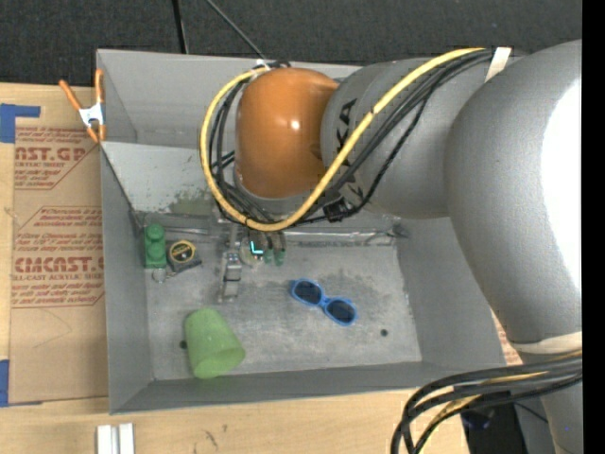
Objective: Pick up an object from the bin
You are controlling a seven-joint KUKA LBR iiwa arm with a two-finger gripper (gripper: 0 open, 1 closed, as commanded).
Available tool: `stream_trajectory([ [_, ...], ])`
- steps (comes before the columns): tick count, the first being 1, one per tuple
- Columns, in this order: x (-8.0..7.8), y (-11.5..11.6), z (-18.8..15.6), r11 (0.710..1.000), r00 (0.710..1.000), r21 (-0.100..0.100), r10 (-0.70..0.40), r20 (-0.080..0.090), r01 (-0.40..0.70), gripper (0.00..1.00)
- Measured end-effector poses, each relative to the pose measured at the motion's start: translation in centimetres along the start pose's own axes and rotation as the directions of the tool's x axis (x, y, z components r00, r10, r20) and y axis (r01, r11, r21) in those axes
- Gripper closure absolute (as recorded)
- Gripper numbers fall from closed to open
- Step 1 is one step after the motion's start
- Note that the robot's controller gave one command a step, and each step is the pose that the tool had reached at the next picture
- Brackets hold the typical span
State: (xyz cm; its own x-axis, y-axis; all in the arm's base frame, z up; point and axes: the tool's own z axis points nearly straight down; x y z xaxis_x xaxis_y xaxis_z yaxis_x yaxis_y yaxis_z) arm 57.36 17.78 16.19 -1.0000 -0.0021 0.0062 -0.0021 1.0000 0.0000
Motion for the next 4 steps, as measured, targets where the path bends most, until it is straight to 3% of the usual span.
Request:
stream_trajectory([
  [1,5.0,2.6,6.6,0.98,0.979,-0.005,-0.2,0.027,0.2,0.0],
  [2,6.1,2.9,7.0,0.929,0.928,0.0,-0.371,0.038,0.371,0.0],
  [3,6.2,3.2,7.0,0.785,0.784,0.011,-0.619,0.041,0.619,0.0],
  [4,6.2,3.1,7.1,0.579,0.579,0.022,-0.815,0.032,0.815,0.0],
])
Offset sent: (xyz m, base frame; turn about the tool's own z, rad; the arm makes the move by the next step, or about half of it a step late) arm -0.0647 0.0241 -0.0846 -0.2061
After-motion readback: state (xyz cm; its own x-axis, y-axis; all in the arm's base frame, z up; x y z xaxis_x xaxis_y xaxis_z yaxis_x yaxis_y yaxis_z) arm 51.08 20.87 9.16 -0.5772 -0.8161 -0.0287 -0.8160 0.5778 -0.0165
